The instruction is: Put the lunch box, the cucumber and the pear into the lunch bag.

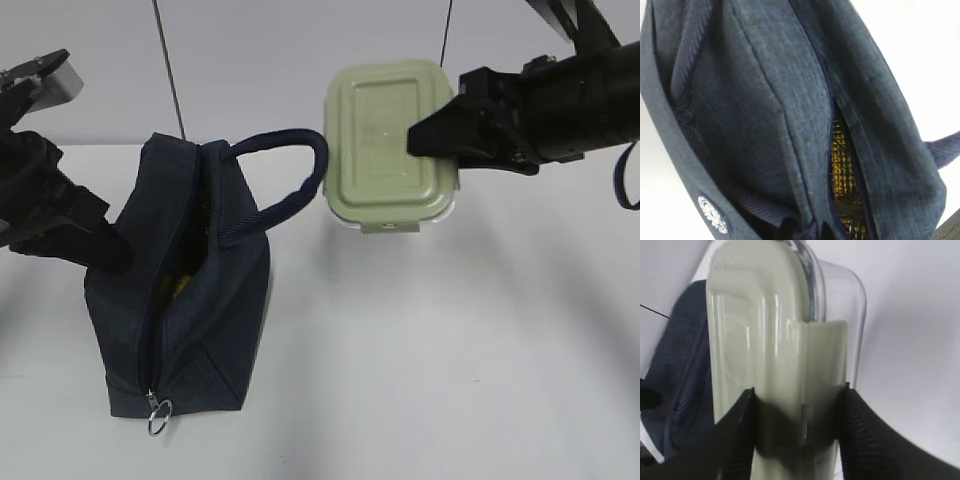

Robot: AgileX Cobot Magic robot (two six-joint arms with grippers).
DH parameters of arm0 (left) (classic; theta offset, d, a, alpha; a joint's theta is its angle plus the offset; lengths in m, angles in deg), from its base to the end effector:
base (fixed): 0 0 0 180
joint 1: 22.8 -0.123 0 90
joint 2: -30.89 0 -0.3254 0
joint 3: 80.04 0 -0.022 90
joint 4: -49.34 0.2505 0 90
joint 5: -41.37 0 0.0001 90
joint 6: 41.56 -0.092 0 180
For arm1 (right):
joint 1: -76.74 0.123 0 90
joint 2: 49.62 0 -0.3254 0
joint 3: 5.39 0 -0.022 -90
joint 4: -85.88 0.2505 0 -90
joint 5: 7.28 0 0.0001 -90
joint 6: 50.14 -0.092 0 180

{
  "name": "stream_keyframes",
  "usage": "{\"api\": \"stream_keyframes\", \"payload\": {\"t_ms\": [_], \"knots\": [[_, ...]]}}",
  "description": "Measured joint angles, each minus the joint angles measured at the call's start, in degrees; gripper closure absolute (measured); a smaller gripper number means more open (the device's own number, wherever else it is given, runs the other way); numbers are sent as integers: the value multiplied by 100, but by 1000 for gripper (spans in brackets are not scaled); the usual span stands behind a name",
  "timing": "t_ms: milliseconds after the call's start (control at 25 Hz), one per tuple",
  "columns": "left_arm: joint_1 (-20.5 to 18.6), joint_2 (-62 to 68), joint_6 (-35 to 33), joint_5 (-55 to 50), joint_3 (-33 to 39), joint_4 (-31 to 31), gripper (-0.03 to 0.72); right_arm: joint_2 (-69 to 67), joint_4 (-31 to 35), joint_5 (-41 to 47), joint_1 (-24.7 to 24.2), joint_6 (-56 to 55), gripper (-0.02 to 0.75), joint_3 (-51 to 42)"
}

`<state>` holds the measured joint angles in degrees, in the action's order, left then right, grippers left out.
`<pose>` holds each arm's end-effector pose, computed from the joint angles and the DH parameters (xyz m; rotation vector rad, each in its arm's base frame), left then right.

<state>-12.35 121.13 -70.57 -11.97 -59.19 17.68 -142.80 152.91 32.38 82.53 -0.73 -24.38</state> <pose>0.2600 -0.0874 0.3004 0.5629 2.6799 -0.6111 0.3081 0.0857 0.3258 -0.2205 2.2441 0.8739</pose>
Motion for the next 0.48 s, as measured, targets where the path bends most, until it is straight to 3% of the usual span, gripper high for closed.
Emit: {"api": "stream_keyframes", "payload": {"t_ms": [160, 240, 480], "knots": [[0, 0, 0, -11, 0, 0, 667, 0, -292, 445, -576, -133, 405, 0], [0, 0, 0, -11, 0, 0, 667, 0, -258, 572, -579, -38, 405, 0], [0, 0, 0, -11, 0, 0, 667, -50, 506, 756, 413, 387, 406, 207]]}}
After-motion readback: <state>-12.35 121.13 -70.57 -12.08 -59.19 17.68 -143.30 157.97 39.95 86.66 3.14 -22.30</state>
